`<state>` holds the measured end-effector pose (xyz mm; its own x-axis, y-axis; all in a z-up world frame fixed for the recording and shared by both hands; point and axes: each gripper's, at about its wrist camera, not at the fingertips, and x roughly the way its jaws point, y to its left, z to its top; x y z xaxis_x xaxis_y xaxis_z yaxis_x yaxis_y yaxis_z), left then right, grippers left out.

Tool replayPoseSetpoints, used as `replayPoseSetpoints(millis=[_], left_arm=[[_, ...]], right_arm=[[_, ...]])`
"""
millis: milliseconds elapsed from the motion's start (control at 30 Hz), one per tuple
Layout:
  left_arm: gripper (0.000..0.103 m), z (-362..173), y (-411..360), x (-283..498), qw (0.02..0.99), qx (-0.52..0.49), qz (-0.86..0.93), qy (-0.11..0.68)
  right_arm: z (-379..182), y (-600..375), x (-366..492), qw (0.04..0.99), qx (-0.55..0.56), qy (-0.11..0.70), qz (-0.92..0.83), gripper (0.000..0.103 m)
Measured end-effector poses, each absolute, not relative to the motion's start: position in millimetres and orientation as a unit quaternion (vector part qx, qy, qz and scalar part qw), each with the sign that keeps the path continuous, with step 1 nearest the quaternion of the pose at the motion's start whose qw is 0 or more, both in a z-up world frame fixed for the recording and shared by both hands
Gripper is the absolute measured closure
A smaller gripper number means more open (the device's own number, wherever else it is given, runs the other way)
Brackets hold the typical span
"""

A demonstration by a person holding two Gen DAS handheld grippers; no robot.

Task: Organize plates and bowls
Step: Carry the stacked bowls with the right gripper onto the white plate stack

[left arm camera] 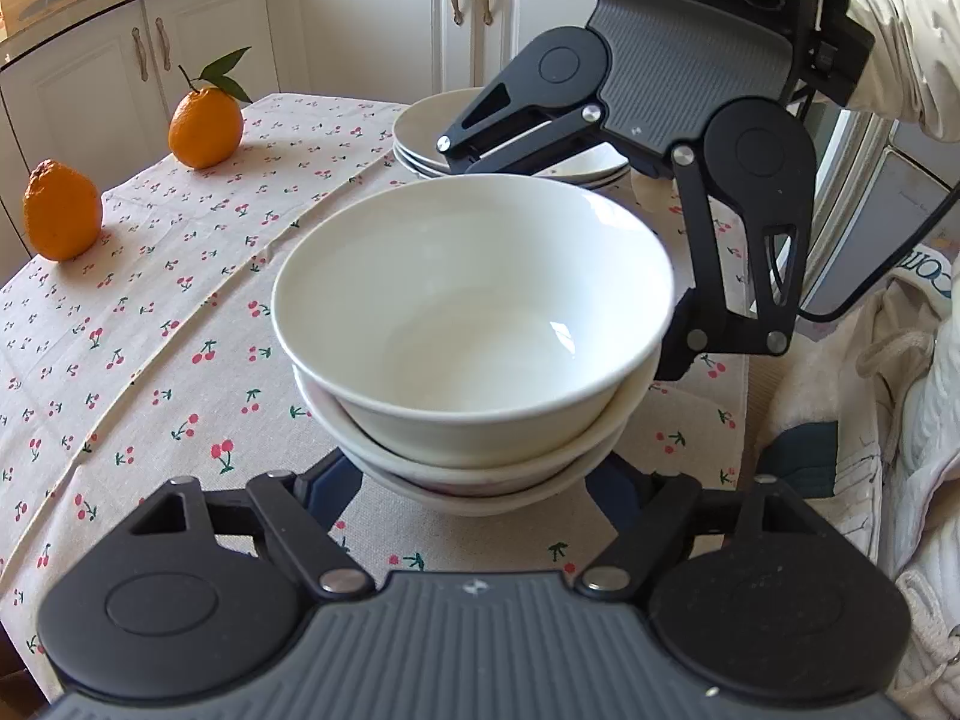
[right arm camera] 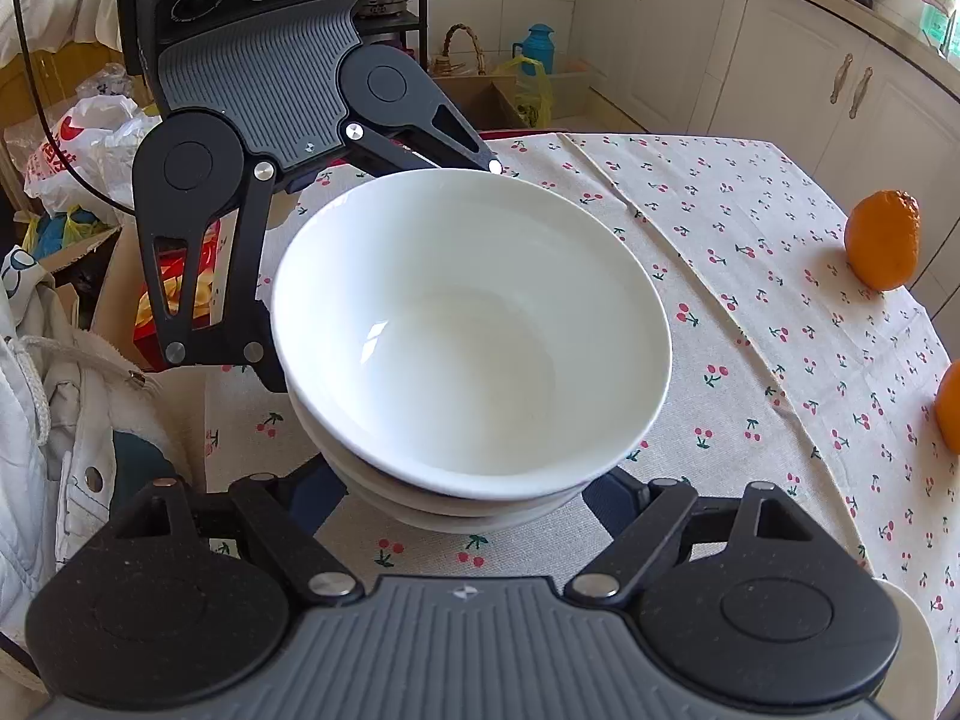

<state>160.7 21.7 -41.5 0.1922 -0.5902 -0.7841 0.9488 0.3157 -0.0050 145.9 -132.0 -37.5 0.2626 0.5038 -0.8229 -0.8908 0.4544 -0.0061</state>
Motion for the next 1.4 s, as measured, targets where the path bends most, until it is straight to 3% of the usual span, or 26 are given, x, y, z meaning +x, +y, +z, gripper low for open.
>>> replayPoseSetpoints(millis=[567,1400], left_arm=[[0.022,-19,-1,148,0.748,0.241,-0.514,0.344],[0.023,-5,-134,189,0.721,0.263,-0.569,0.296]], right_arm=[[-16,-156,142,0.759,-0.251,0.380,0.465,0.015],[11,-289,147,0.811,-0.253,0.372,0.374,0.015]])
